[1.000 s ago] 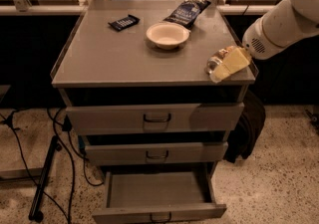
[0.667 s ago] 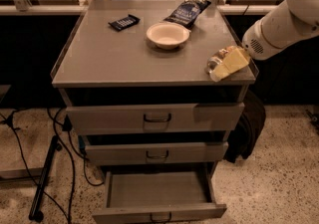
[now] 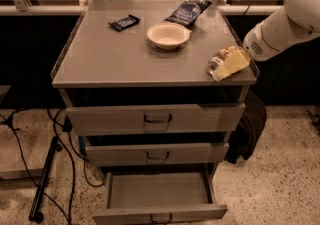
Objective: Place orange can into bottom drawer
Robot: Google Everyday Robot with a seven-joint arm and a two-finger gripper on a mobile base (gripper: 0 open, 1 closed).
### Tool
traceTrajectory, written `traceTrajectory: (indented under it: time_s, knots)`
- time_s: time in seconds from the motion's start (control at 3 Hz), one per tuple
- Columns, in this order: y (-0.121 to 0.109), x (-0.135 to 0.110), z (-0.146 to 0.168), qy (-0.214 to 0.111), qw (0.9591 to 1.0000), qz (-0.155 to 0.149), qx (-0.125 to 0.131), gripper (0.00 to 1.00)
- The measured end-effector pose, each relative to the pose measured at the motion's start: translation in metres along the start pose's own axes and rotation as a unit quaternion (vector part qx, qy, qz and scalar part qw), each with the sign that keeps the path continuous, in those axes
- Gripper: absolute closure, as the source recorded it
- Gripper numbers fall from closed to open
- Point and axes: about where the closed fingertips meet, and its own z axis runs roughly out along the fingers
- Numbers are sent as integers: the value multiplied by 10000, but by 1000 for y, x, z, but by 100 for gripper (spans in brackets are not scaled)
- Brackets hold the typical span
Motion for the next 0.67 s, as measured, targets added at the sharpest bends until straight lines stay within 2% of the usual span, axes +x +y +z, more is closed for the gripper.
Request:
traceTrajectory:
  time_s: [0.67]
  knots:
    - [-7, -7, 21, -107, 9999, 14, -126, 0]
